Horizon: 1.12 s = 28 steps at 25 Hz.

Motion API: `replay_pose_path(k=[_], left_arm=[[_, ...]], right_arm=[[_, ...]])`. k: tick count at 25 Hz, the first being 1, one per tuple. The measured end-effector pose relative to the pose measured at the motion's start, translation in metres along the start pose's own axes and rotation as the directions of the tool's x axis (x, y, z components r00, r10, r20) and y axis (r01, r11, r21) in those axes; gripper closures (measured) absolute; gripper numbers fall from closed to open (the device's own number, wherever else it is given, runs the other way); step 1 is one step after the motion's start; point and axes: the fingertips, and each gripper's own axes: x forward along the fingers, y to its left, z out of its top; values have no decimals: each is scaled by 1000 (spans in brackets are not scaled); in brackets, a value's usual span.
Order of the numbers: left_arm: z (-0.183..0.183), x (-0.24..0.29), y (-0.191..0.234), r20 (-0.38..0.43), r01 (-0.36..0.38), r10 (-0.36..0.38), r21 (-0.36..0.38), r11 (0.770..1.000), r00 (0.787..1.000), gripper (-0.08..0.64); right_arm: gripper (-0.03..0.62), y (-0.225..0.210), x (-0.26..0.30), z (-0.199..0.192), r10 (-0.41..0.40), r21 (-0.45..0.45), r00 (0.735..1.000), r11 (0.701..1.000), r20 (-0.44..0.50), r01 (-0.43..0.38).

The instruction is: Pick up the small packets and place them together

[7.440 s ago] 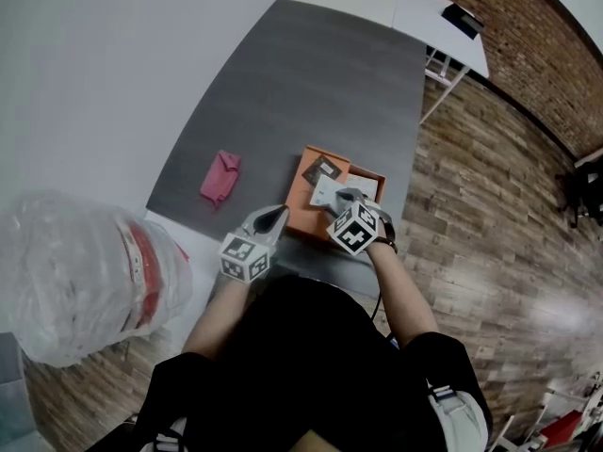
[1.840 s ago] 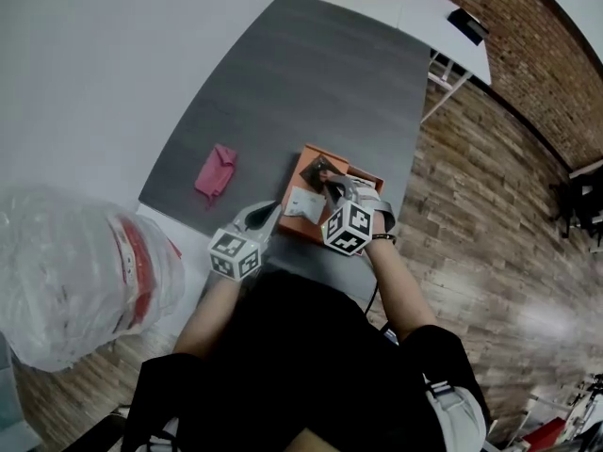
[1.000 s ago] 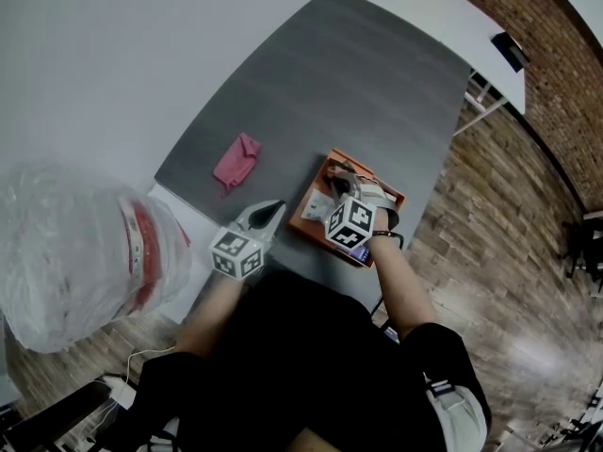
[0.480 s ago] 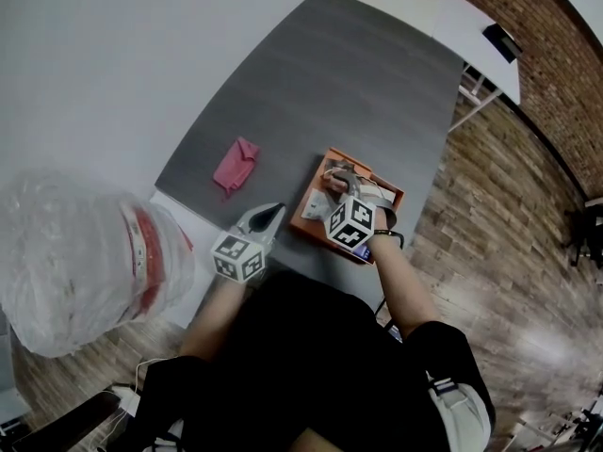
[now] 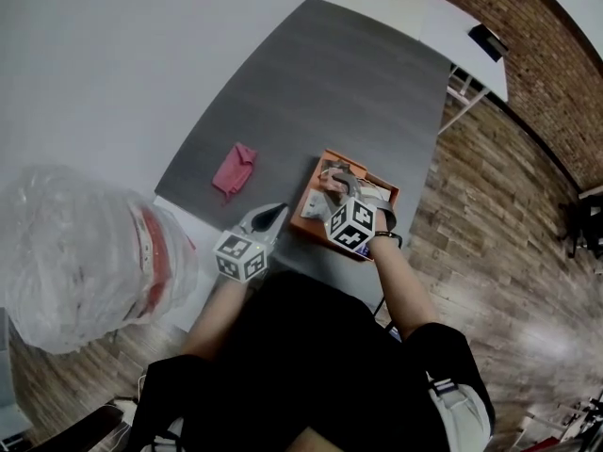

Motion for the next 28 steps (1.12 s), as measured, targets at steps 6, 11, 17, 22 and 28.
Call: replay_pose_path(k=[6, 11, 17, 22, 28], left_arm=[[1, -3, -12, -10, 61, -60, 26, 998, 998, 560], [-1, -7, -28, -29, 128, -127, 57, 990, 992, 560], [-5, -14, -55, -31, 199, -197, 114, 973, 980, 560], [-10, -21, -82, -30, 267, -266, 175, 948, 964, 560], [-2, -26, -104, 30, 304, -312, 145, 942, 950, 560]], right_arm=[[506, -1, -23, 4, -47, 153, 998, 987, 48, 39], [526, 4, -50, -5, -119, 302, 991, 949, 63, 94], [558, 22, -98, -26, -254, 489, 965, 852, 72, 188], [588, 50, -150, -52, -388, 633, 920, 726, 53, 270], [589, 72, -205, -76, -483, 726, 875, 612, 28, 314]])
